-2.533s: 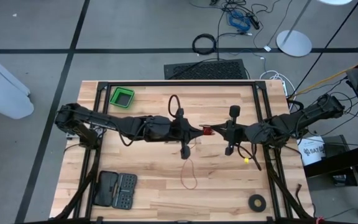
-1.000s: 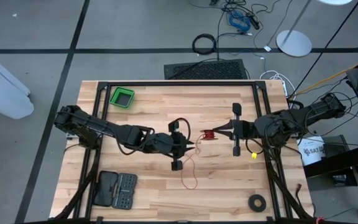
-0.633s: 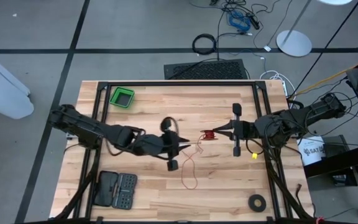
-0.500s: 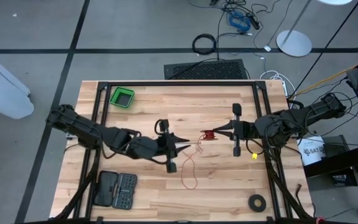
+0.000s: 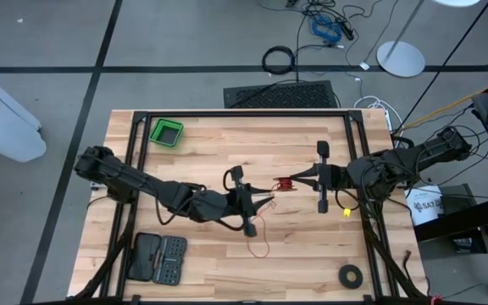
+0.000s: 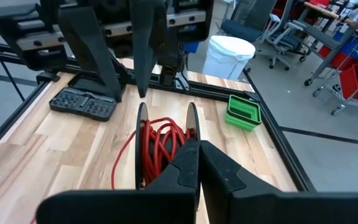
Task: Coil cords
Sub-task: Coil the red wire into the spool
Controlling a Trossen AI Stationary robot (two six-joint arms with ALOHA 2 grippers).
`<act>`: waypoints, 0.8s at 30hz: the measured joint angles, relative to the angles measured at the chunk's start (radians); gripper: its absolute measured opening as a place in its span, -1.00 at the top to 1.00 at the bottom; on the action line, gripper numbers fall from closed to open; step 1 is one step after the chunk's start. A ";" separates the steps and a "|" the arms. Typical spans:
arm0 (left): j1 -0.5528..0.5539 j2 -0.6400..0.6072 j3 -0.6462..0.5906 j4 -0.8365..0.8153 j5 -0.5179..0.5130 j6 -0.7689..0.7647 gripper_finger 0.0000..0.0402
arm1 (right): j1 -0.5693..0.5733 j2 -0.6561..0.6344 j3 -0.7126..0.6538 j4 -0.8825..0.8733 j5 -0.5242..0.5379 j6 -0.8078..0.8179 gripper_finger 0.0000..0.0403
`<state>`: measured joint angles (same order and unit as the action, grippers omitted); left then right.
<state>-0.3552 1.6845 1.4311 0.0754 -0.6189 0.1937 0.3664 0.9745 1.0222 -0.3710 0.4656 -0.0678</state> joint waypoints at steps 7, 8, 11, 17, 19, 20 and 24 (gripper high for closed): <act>0.017 0.001 0.000 0.031 0.000 0.005 0.60 | 0.000 0.000 0.000 0.000 0.000 0.004 1.00; 0.020 0.001 0.000 0.031 0.005 0.004 0.60 | 0.000 0.000 0.000 0.000 0.000 0.004 1.00; 0.022 0.001 0.000 0.031 0.013 0.005 0.60 | 0.000 0.000 0.000 0.000 0.000 0.004 1.00; 0.022 0.001 0.000 0.030 0.089 0.026 0.60 | 0.000 0.000 0.000 0.000 0.000 0.002 1.00; 0.026 0.001 0.000 0.030 0.092 0.030 0.60 | 0.000 0.000 0.000 0.000 0.000 -0.002 1.00; 0.030 0.001 0.000 0.030 0.092 0.030 0.60 | 0.000 0.000 0.000 0.000 0.000 -0.003 1.00; 0.049 0.007 0.000 0.030 0.113 0.025 0.60 | 0.000 0.000 0.000 0.000 0.000 -0.003 1.00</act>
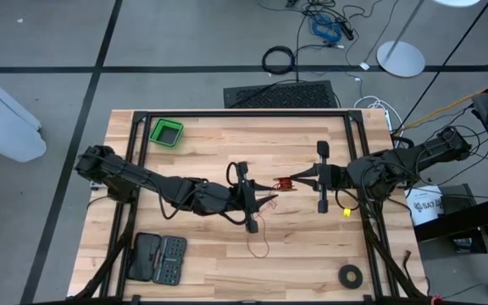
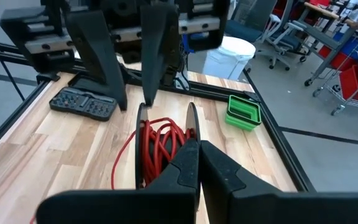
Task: Coil cords
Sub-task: Coil the red wire into the spool
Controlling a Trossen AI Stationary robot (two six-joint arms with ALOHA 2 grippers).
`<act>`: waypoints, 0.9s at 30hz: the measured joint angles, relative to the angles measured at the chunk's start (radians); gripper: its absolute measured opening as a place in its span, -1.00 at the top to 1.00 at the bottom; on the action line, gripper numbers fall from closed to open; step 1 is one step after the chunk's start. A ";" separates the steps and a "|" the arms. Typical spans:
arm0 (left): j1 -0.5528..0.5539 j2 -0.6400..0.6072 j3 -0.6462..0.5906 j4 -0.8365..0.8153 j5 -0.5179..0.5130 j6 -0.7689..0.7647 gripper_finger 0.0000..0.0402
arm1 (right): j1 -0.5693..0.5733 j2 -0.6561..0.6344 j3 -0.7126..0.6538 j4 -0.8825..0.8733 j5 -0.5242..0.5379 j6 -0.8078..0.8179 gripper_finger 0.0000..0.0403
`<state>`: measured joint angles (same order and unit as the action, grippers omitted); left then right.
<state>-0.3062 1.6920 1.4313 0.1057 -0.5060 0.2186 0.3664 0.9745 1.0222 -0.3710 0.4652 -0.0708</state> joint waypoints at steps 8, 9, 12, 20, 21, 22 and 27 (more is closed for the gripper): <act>0.016 0.034 0.000 0.032 0.026 -0.002 0.60 | 0.000 0.000 0.000 -0.003 -0.001 -0.001 1.00; 0.017 0.036 0.000 0.037 0.024 -0.003 0.60 | 0.000 0.000 0.000 -0.003 -0.001 -0.001 1.00; 0.018 0.036 0.000 0.043 0.023 -0.002 0.60 | 0.000 0.000 0.000 -0.001 0.000 -0.005 1.00; 0.018 0.036 0.000 0.044 0.020 -0.003 0.60 | 0.000 0.000 0.000 0.000 0.000 -0.005 1.00; 0.018 0.036 0.000 0.044 0.020 -0.003 0.60 | 0.000 0.000 0.000 0.000 0.000 -0.004 1.00; 0.018 0.036 0.000 0.044 0.020 -0.003 0.60 | 0.000 0.000 0.000 0.000 0.000 -0.003 1.00; 0.018 0.036 0.000 0.043 0.020 -0.004 0.60 | 0.000 0.002 0.000 0.000 -0.001 0.001 1.00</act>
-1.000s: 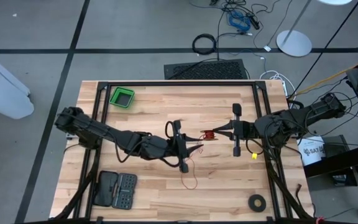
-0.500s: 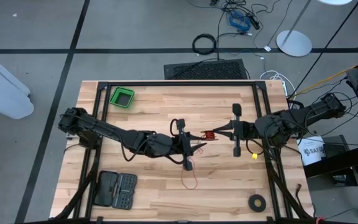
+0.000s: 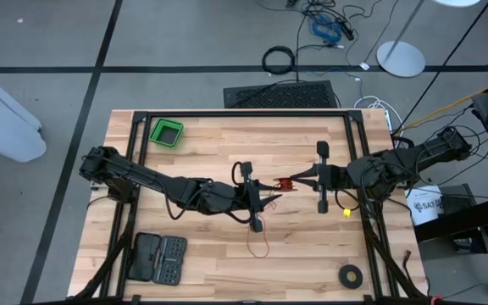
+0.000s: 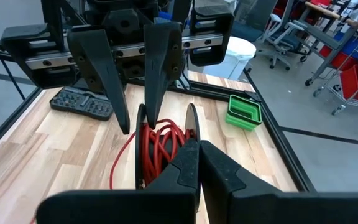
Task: Coil cords
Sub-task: Coil the red wire into the spool
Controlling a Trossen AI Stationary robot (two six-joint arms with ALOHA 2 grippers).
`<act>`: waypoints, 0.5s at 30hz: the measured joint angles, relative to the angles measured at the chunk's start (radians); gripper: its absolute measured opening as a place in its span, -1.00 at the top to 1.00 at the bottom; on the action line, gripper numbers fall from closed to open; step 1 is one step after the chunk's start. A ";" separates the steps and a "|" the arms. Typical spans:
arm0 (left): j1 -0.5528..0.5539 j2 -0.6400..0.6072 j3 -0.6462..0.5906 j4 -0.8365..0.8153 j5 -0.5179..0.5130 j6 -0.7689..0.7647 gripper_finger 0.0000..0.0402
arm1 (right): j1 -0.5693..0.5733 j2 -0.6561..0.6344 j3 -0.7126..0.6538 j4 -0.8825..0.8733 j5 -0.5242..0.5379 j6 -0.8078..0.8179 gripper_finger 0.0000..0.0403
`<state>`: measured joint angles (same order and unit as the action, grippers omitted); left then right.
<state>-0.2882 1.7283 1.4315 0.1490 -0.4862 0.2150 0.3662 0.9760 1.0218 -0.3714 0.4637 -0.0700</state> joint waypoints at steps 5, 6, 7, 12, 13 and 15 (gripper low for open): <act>0.000 0.000 0.000 0.000 0.009 -0.001 0.60 | 0.000 0.000 0.000 0.000 -0.002 0.000 1.00; 0.000 0.000 0.000 0.000 0.018 -0.002 0.60 | 0.000 0.000 0.000 0.000 -0.004 0.000 1.00; 0.001 0.000 0.000 0.000 0.030 -0.002 0.60 | 0.000 0.000 0.000 0.000 -0.011 0.000 1.00; 0.004 0.000 0.000 -0.001 0.067 -0.003 0.60 | 0.000 0.000 0.000 0.000 -0.028 -0.006 1.00; 0.005 0.000 0.000 -0.001 0.068 -0.003 0.60 | 0.000 0.000 0.000 0.000 -0.028 -0.011 1.00; 0.007 0.000 0.000 -0.001 0.068 -0.016 0.60 | 0.000 0.000 0.000 0.000 -0.026 -0.017 1.00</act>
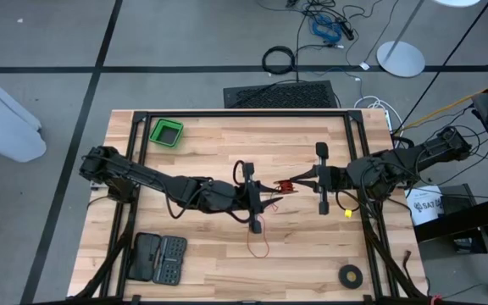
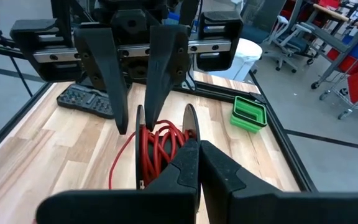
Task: Coil cords
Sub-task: Coil the red wire into the spool
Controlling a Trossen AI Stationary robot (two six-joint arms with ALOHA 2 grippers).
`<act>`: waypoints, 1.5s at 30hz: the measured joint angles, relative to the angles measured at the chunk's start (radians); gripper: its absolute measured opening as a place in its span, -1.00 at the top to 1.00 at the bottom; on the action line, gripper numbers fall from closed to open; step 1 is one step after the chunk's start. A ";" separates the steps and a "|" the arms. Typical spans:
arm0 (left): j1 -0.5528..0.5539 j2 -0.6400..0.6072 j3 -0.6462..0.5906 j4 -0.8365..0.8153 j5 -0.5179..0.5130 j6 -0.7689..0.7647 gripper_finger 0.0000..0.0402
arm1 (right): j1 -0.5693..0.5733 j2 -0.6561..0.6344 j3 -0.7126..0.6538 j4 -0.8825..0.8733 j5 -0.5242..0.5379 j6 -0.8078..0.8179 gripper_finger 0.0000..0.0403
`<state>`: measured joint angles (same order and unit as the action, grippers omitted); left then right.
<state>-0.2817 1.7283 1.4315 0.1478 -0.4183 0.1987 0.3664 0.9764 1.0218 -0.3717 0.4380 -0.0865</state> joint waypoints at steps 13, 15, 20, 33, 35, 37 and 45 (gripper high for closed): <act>0.001 0.000 0.000 -0.006 -0.016 -0.009 0.95 | 0.000 0.000 -0.001 -0.001 0.000 -0.012 1.00; 0.000 0.000 0.000 -0.007 -0.026 -0.009 0.96 | 0.000 0.000 -0.001 -0.001 -0.003 -0.011 1.00; -0.001 0.000 0.000 -0.002 -0.031 -0.009 0.98 | -0.001 -0.001 -0.001 0.006 -0.039 -0.007 0.94; -0.018 -0.067 0.000 -0.077 -0.036 -0.041 0.99 | 0.040 -0.014 0.143 -0.264 0.061 0.107 0.47; -0.034 -0.091 0.000 -0.123 -0.024 -0.055 0.99 | 0.056 -0.015 0.143 -0.308 0.059 0.137 0.45; -0.052 -0.116 0.000 -0.161 -0.012 -0.060 0.99 | 0.070 -0.015 0.138 -0.339 0.057 0.178 0.45; -0.126 -0.190 0.000 -0.219 -0.005 -0.062 0.99 | 0.137 -0.011 -0.135 0.010 -0.006 0.220 0.45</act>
<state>-0.4077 1.5387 1.4311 -0.0715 -0.4232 0.1371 0.5033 0.9649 0.8865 -0.3615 0.4317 0.1336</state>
